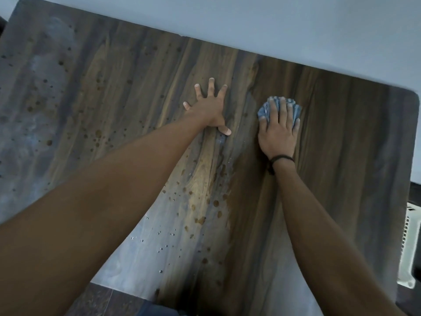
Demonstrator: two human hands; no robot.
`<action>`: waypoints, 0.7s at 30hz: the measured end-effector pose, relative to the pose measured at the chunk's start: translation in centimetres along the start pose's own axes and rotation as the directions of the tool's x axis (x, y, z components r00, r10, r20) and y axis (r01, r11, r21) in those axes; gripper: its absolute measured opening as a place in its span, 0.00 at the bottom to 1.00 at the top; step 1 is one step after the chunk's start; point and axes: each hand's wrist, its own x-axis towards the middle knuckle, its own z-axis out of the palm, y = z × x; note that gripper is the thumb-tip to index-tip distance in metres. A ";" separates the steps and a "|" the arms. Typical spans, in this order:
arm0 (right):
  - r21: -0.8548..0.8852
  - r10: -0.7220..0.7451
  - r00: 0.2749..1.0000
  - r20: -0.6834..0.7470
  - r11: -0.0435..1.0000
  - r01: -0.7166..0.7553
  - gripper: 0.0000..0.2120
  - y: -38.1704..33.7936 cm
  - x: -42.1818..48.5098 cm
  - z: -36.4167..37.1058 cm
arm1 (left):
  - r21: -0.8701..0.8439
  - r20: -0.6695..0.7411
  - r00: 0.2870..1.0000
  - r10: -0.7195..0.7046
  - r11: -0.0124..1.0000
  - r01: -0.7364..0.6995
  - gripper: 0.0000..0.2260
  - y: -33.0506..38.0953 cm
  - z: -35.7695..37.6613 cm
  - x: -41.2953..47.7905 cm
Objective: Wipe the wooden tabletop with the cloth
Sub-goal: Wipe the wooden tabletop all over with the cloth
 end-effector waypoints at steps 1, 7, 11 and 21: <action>0.024 0.036 0.999 0.023 0.999 -0.037 0.27 -0.8 0.6 0.0 | 0.006 -0.005 1.000 0.015 1.000 -0.015 0.63 -0.2 0.1 -0.2; -0.025 -0.219 0.971 0.096 0.975 0.222 0.27 0.7 0.3 -0.5 | -0.038 -0.055 0.998 0.042 0.998 -0.044 0.62 -1.8 0.8 -2.7; 0.042 -0.019 0.997 0.081 0.999 0.015 0.28 -1.0 0.6 -0.1 | -0.029 -0.009 0.999 -0.036 0.999 0.036 0.61 -3.9 2.1 -6.1; 0.023 -0.058 0.992 0.109 0.998 0.055 0.28 -3.2 2.9 0.0 | -0.008 0.049 0.998 -0.038 0.999 0.038 0.61 -5.7 3.6 -7.2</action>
